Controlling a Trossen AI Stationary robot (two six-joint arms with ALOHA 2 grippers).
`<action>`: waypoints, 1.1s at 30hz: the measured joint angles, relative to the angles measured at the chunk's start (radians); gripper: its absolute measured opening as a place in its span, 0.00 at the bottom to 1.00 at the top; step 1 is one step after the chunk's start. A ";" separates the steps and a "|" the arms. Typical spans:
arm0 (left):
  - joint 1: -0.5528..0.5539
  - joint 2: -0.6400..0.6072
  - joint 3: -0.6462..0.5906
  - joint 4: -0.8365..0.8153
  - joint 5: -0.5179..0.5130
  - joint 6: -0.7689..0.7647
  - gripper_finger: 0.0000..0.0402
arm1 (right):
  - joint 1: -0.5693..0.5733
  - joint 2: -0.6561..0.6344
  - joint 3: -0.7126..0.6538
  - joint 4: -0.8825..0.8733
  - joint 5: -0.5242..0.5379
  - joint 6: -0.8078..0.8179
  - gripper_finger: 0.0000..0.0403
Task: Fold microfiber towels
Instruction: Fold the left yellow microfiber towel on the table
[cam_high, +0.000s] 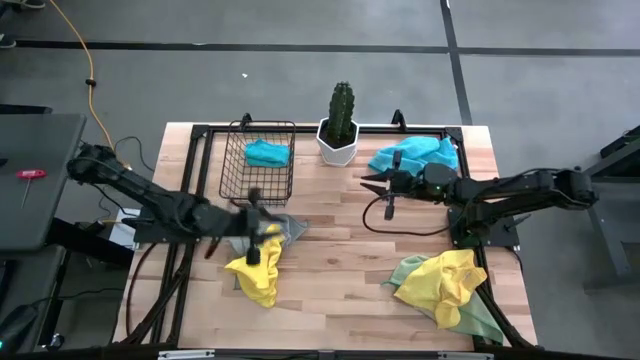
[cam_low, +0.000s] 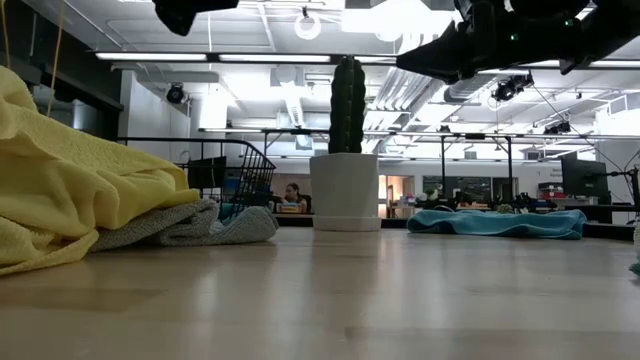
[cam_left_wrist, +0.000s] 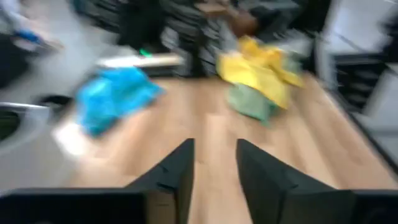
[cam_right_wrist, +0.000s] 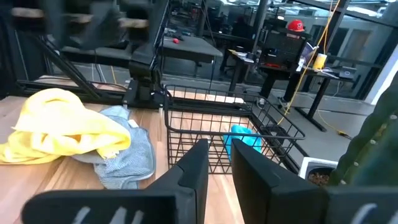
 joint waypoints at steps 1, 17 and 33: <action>-0.017 0.040 0.030 -0.051 0.017 -0.014 0.34 | 0.000 0.000 0.000 0.000 0.001 0.000 0.15; -0.280 0.562 0.432 -0.771 0.033 -0.103 0.45 | -0.001 0.001 0.002 -0.012 0.004 0.000 0.15; -0.308 0.635 0.441 -0.857 0.063 -0.261 0.43 | -0.008 0.001 0.002 -0.017 0.005 0.019 0.15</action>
